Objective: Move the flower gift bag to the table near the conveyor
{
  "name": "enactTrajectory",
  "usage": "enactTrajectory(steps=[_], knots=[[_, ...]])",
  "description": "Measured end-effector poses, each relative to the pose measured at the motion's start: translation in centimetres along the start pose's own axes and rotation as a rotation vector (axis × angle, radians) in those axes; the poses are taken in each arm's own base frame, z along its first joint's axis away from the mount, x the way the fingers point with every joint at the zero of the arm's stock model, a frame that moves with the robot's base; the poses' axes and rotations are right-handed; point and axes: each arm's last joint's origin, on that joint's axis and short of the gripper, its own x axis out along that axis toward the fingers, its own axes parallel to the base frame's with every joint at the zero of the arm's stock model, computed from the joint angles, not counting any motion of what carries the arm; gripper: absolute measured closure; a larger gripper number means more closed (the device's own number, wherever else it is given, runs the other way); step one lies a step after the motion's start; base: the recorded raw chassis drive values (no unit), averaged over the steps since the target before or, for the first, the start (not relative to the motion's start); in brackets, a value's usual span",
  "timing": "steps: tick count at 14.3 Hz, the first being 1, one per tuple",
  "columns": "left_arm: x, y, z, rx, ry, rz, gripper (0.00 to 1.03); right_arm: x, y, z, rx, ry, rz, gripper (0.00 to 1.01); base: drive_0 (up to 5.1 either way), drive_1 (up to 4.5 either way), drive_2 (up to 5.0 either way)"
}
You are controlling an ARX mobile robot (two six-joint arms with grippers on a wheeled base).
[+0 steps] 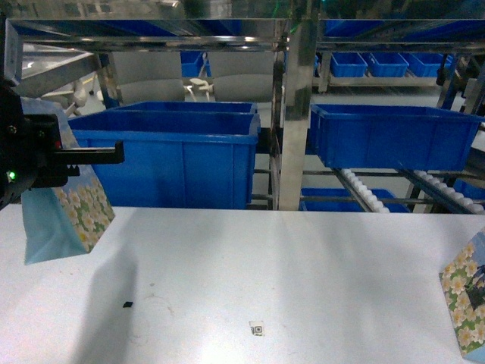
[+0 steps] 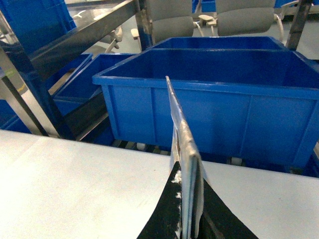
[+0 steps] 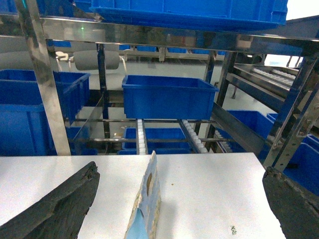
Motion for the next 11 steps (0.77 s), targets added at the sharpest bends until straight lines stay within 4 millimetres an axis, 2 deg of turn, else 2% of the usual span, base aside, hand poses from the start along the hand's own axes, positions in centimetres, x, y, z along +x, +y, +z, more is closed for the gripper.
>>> enactTrajectory(steps=[6,11], knots=[[1.0,0.3,-3.1,0.004,0.062,-0.03,1.01,0.0,0.0,0.0,0.0,0.0,0.0,0.03,0.0,0.0,0.0],[1.5,0.5,-4.3,0.018,0.097,-0.041,1.01,0.0,0.0,0.0,0.0,0.0,0.0,0.03,0.0,0.0,0.0]])
